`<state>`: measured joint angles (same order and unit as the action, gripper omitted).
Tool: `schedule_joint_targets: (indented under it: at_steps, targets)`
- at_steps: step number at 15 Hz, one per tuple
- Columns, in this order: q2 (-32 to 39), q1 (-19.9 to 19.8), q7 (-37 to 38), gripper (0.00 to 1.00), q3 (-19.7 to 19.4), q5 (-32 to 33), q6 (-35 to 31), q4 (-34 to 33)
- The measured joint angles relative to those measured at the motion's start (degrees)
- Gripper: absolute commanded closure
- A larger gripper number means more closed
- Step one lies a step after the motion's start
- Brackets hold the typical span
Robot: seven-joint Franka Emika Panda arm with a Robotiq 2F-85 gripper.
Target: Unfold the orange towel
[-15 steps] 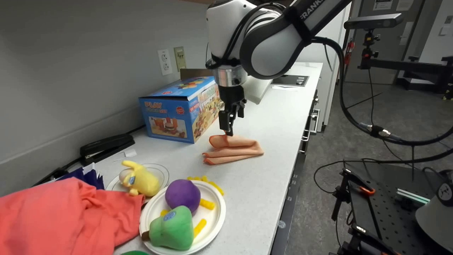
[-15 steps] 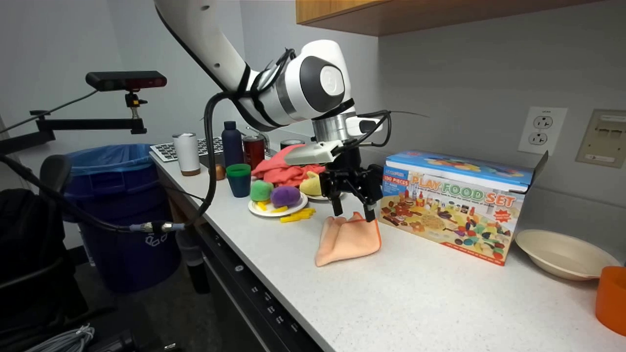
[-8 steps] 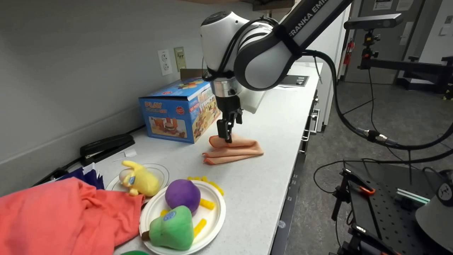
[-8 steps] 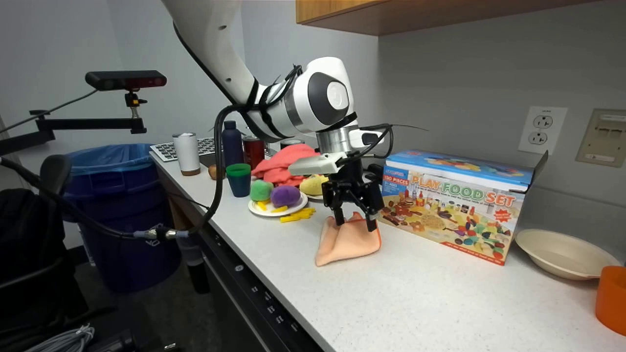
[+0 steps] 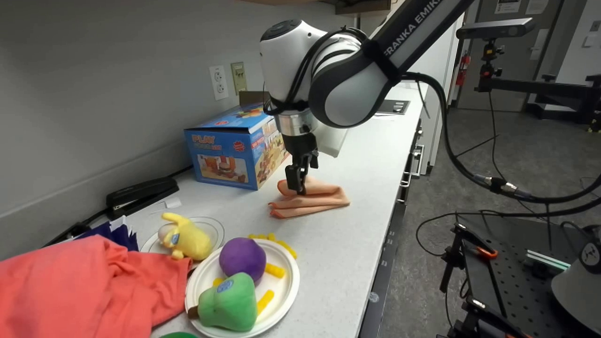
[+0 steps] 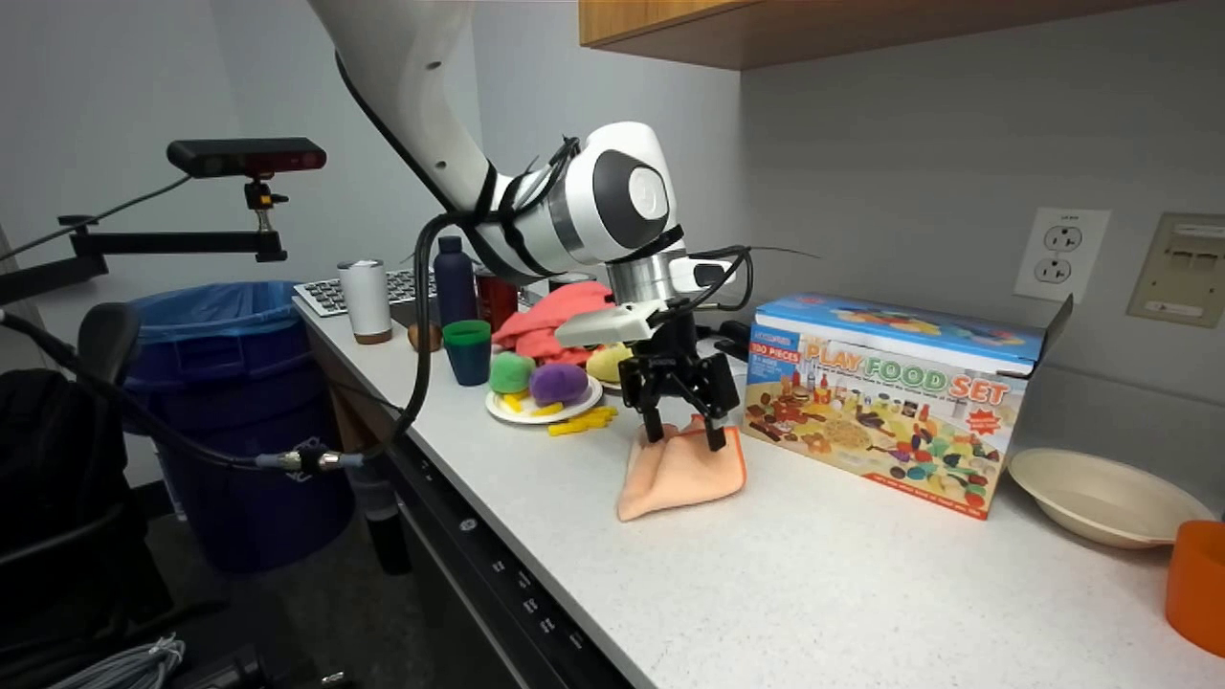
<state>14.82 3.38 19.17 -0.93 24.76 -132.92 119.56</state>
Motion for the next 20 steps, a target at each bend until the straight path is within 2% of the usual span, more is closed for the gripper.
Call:
schedule_joint_targets:
  at_steps: [6,11,17,20]
  targets:
    - [2.38,0.54,3.18,0.0,-1.65,6.43,0.0,-1.64]
    - [2.28,2.1,8.41,0.0,-2.83,15.6,0.86,-2.57]
    - [1.61,5.76,17.8,0.0,-1.41,18.15,11.52,-2.15]
    - [1.0,4.81,18.15,0.0,-2.38,18.35,14.01,-0.23]
